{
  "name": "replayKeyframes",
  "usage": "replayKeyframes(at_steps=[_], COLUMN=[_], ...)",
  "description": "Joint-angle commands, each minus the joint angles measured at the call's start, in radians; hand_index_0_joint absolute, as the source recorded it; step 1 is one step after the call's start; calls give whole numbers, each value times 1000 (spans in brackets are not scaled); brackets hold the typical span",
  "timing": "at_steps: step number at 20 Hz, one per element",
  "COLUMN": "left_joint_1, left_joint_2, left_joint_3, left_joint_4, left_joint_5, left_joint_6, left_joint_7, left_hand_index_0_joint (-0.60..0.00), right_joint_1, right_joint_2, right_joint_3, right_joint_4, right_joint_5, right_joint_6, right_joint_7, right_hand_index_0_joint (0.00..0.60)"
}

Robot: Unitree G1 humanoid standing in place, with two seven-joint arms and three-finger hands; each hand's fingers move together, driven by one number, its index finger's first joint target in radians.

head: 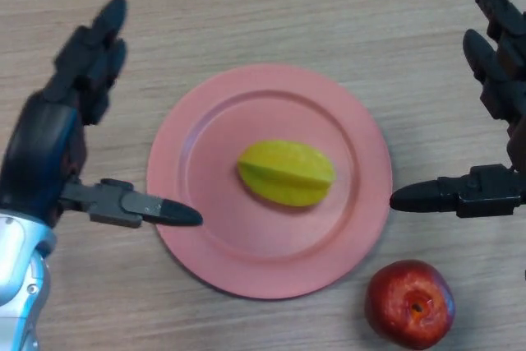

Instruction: Pick up the yellow starfruit and place it on the plate

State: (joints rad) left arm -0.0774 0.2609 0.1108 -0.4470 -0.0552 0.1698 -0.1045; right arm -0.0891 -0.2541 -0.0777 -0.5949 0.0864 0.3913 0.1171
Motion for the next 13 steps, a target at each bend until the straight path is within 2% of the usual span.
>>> replayKeyframes(at_steps=[1, 4, 10, 13], left_joint_1=[-36, -48, -25, -33], left_joint_2=[23, 34, 35, 38], left_joint_3=[65, 78, 90, 92], left_joint_4=[-72, -63, -69, -41], left_joint_5=[-21, -24, 21, 36], left_joint_6=[-150, -151, -150, -177], left_joint_7=[67, 76, 59, 83], left_hand_index_0_joint=[0, 0, 0, 0], right_joint_1=[-51, -53, -60, -67], right_joint_2=[-16, -15, -7, -5], right_joint_3=[-22, -17, -4, 2], right_joint_4=[-32, -23, 2, 21], right_joint_5=[8, -18, -17, -3], right_joint_6=[-155, -160, -180, -182], right_joint_7=[-8, 23, 8, 5], right_hand_index_0_joint=[0, 0, 0, 0])
